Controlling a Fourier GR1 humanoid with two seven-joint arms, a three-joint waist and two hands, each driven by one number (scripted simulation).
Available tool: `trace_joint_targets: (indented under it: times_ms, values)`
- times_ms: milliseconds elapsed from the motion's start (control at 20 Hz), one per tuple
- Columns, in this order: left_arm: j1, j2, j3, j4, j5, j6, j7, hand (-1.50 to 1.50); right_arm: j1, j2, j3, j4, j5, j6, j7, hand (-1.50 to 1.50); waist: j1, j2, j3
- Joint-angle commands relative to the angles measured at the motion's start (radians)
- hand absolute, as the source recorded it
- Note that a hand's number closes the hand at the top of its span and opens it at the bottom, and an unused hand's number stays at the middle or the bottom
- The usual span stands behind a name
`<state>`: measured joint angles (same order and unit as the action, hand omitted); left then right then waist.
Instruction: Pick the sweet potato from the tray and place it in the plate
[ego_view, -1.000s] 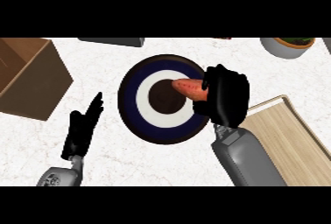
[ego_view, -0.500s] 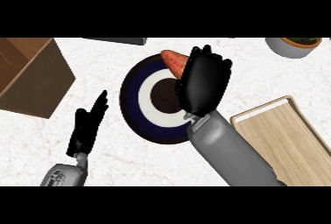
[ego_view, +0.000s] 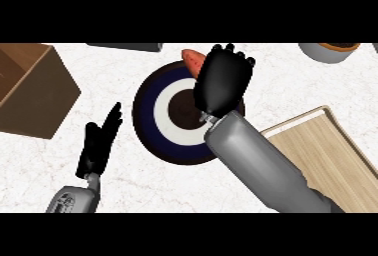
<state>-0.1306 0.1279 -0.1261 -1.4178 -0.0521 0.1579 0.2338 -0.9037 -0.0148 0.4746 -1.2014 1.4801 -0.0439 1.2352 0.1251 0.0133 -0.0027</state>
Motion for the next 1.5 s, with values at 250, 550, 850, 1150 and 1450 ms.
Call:
trace_joint_targets:
  times_ms: [250,550,850,1150,1450]
  values:
    - [-0.015,0.005,0.029,0.015,0.001,0.014,-0.008,0.00,0.022,0.014,-0.002,0.100,-0.248,-0.057,0.252,1.50,-0.030,0.000,0.002]
    - [0.044,0.024,0.038,0.001,0.027,-0.021,-0.021,0.00,0.051,0.014,-0.043,0.148,-0.461,-0.083,0.216,-1.50,-0.033,-0.004,0.002]
    - [0.027,0.026,0.055,0.002,0.018,-0.003,-0.014,0.00,-0.015,0.014,0.108,0.141,-0.557,-0.267,0.122,-1.50,-0.049,-0.005,0.002]
    - [0.026,0.006,0.042,-0.012,0.012,0.012,0.002,0.00,0.030,0.014,0.069,-0.026,-0.469,-0.589,-0.023,-1.50,-0.071,-0.012,0.005]
    - [0.084,0.033,0.068,0.000,0.026,-0.010,-0.044,0.00,0.166,0.014,0.109,-0.103,-0.451,-0.823,-0.044,-1.50,-0.090,-0.013,0.003]
